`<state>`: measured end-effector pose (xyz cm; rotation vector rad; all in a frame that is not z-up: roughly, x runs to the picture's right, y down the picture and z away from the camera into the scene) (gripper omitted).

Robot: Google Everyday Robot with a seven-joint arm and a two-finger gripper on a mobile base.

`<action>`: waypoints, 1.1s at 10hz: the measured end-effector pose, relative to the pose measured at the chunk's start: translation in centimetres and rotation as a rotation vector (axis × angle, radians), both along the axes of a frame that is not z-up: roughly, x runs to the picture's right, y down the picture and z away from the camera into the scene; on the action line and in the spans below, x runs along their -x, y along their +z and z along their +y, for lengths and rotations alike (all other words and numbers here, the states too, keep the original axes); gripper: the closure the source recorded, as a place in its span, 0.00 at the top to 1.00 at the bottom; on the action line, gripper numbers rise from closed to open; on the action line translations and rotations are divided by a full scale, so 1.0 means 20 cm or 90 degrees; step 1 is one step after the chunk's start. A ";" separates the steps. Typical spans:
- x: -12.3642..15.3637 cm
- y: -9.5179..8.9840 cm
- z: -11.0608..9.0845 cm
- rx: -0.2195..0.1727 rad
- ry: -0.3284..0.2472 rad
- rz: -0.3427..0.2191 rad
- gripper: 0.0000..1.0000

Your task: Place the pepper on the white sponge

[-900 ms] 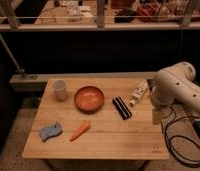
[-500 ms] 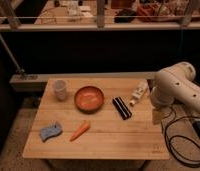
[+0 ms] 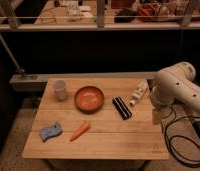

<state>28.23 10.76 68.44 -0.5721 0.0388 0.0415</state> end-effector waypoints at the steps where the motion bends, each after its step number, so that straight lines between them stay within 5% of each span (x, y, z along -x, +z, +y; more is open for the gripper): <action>1: 0.00 0.00 0.00 0.000 0.000 0.000 0.80; 6: 0.03 0.00 0.00 -0.003 -0.007 -0.005 0.80; 11: 0.33 0.01 -0.03 -0.018 -0.037 -0.041 0.80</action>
